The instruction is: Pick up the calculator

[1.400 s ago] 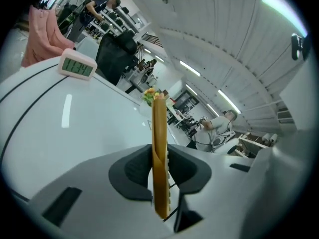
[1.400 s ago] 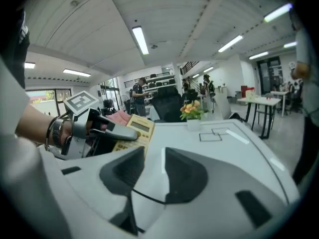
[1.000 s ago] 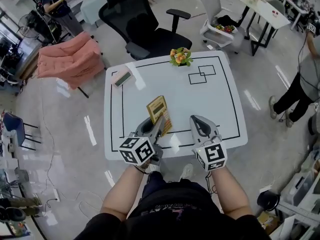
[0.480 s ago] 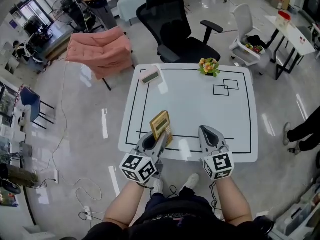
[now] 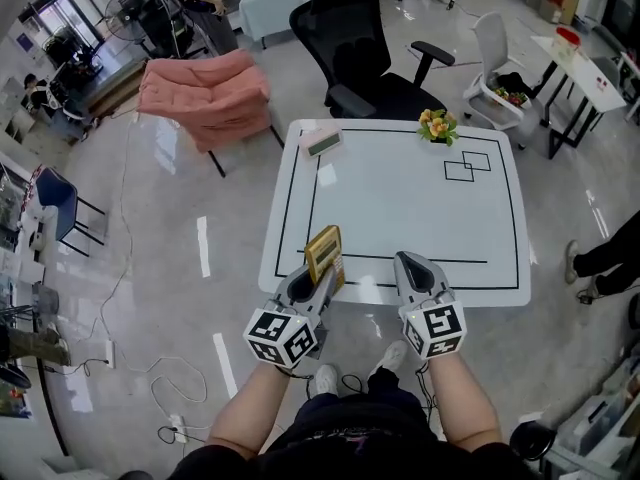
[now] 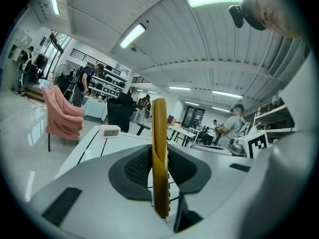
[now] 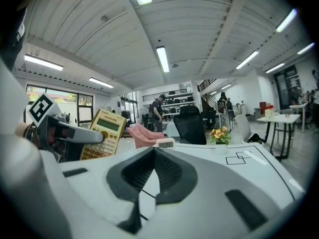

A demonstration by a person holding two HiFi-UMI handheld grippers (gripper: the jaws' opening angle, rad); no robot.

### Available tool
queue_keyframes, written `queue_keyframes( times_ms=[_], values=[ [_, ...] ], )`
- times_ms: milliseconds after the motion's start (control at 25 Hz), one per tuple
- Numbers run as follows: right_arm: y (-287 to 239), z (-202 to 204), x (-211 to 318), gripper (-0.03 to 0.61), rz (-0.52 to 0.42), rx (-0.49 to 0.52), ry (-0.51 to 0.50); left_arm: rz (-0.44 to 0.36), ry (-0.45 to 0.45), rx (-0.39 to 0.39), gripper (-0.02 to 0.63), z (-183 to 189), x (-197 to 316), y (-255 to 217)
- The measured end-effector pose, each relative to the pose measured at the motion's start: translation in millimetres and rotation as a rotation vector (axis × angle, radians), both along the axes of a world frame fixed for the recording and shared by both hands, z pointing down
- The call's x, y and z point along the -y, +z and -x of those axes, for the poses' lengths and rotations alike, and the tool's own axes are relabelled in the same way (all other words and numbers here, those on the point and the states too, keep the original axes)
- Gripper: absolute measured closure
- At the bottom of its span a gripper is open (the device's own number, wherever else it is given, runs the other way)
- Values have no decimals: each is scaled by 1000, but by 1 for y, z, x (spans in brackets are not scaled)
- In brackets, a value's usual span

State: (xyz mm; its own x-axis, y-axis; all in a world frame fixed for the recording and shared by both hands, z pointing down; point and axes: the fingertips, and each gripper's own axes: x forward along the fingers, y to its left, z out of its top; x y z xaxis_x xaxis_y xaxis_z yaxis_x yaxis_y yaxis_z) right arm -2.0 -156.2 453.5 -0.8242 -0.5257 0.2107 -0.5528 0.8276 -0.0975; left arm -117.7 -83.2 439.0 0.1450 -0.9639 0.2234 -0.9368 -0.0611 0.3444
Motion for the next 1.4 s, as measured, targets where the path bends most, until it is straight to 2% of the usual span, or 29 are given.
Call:
queue_keyframes(
  times_ms=[320,680,880,1400],
  values=[
    [-3,9,-58,577,-17,-35,76,-23,88,-45,534,10,-45,1],
    [-16,-11,-115,577,-48,-68,196,-70,192,-89,534,2,-78,-10],
    [-19,-17,-143,577,-43,-64,253,-80,245,-86,534,-3,-100,-12],
    [-25,-3,-167,578,-57,-46,260,-78,263,-85,534,8,-121,-18]
  ],
)
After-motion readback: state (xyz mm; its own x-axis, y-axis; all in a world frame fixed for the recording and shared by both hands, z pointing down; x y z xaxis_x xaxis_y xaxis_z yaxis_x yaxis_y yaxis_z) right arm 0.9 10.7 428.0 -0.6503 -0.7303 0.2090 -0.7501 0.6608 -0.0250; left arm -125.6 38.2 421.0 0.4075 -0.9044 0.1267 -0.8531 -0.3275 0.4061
